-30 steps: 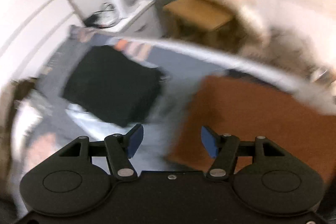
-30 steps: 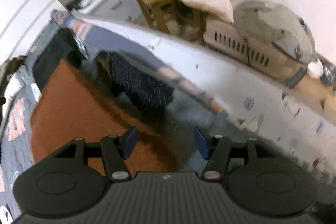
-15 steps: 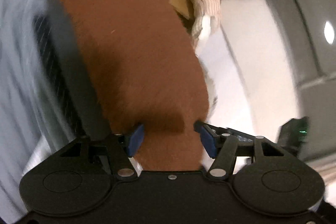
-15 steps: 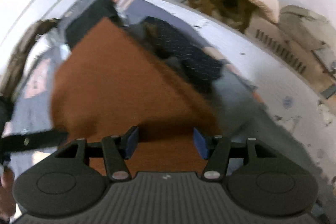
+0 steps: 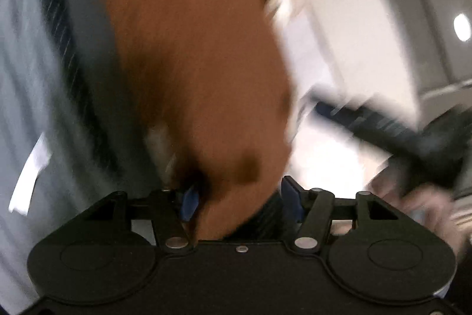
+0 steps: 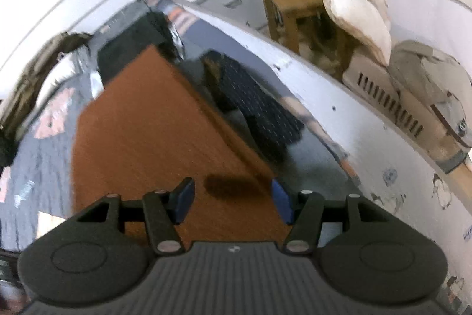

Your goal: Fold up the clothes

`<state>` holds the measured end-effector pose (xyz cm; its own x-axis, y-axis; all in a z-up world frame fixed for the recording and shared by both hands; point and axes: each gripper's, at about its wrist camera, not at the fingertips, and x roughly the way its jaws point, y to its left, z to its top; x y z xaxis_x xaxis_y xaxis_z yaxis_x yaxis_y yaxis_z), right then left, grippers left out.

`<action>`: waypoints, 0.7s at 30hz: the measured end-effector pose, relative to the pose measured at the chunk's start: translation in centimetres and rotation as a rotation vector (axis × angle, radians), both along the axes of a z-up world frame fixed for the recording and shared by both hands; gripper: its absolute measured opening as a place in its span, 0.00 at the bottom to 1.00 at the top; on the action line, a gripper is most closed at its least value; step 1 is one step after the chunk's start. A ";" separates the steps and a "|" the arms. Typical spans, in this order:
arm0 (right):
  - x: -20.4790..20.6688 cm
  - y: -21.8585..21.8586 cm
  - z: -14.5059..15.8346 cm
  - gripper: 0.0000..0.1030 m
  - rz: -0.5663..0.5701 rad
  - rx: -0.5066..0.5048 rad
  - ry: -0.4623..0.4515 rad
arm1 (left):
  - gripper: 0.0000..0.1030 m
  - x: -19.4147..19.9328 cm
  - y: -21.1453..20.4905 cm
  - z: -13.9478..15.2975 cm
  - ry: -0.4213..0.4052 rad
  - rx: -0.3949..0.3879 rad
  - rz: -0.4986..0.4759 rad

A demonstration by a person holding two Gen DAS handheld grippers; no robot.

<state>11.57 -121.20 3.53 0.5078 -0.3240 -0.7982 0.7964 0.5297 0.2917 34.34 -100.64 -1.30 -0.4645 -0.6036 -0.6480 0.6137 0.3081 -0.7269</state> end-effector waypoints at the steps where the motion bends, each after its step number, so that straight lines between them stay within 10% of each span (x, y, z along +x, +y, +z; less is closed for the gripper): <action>1: 0.2 0.2 0.3 0.56 0.020 -0.006 -0.001 | 0.56 -0.3 0.8 -0.3 -0.020 0.026 -0.021; 6: 1.6 0.8 0.6 0.56 0.116 -0.022 0.030 | 0.54 -0.7 5.5 -0.5 -0.046 0.096 -0.042; 15: -0.6 0.6 0.2 0.56 0.004 0.017 0.006 | 0.58 0.2 -2.6 8.3 -0.060 -0.273 -0.036; 21: -1.2 0.8 1.0 0.56 0.018 0.016 -0.001 | 0.57 0.8 -5.1 1.1 0.019 -0.137 0.026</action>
